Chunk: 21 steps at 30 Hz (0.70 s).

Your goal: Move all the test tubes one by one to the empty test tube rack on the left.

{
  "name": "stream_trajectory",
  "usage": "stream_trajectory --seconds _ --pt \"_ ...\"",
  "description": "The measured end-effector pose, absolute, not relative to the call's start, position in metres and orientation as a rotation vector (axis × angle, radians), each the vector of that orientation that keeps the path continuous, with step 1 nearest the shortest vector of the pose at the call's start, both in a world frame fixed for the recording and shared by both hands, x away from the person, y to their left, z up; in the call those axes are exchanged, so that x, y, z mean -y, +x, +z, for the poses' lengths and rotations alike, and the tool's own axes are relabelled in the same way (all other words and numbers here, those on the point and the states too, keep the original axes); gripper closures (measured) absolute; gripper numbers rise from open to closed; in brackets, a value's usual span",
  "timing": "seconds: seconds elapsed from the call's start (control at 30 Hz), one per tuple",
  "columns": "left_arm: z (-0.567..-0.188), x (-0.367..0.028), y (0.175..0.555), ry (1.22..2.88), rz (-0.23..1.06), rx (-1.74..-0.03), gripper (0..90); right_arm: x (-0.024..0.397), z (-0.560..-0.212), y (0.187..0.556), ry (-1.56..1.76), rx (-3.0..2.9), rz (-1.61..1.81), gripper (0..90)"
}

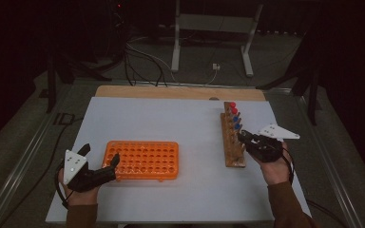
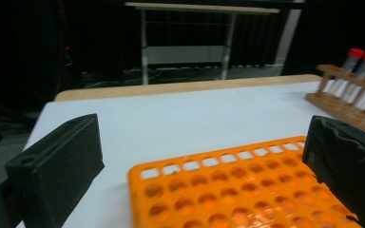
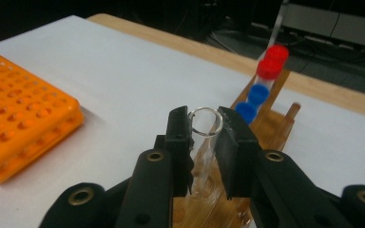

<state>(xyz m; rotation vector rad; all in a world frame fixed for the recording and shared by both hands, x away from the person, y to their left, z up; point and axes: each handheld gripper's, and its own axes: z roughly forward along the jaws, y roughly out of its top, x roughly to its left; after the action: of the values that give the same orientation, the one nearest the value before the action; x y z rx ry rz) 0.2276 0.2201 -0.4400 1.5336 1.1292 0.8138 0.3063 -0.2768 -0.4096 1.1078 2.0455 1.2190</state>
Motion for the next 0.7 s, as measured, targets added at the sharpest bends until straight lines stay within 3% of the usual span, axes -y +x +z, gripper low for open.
stream_trajectory --seconds 0.7 --pt "-0.426 -0.171 0.248 1.615 0.728 -1.005 1.5 0.252 -0.390 0.303 1.012 -2.096 1.253 76.2"
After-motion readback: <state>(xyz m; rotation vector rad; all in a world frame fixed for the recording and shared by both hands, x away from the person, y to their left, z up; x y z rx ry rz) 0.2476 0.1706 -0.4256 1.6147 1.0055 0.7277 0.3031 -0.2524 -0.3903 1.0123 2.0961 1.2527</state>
